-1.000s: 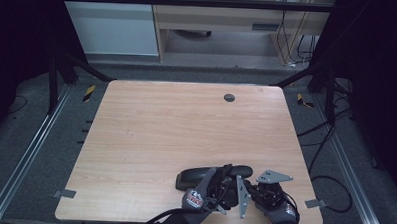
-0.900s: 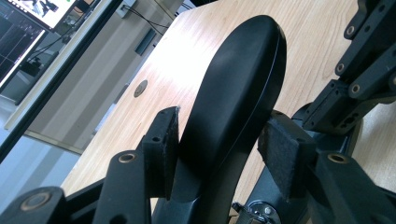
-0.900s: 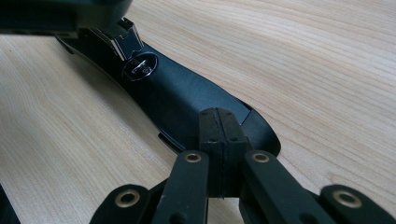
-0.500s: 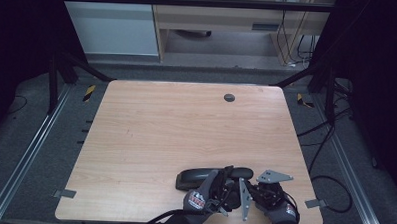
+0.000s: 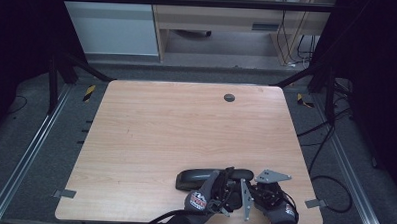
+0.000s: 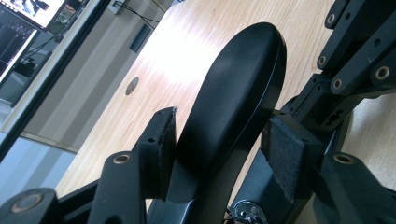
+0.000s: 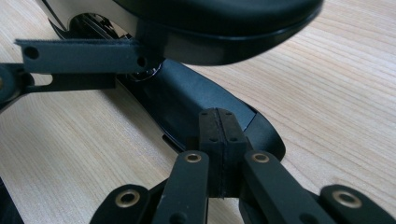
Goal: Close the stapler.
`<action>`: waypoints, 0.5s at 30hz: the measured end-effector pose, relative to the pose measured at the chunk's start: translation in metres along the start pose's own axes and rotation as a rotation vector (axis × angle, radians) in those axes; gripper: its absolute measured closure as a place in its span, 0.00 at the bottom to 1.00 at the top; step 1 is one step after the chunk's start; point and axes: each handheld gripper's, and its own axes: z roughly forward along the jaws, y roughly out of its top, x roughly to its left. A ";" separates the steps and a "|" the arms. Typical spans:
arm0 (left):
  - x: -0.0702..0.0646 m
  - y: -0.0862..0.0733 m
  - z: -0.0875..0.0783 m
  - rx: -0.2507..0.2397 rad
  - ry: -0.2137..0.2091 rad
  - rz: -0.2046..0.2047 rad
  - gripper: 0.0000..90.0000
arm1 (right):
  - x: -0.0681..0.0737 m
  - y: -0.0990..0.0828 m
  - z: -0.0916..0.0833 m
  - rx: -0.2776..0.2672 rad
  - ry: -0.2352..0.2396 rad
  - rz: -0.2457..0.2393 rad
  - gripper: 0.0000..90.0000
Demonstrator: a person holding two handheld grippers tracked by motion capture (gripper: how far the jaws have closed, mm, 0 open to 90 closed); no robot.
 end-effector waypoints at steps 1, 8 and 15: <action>0.000 0.000 0.000 0.000 -0.006 -0.006 0.50 | 0.000 0.000 -0.001 -0.003 0.000 0.000 1.00; 0.002 0.002 -0.002 0.008 -0.041 -0.016 0.42 | -0.004 0.000 -0.005 -0.024 -0.014 0.017 1.00; 0.005 0.005 -0.012 -0.006 -0.077 -0.028 0.38 | -0.009 0.001 -0.009 -0.042 -0.035 0.037 1.00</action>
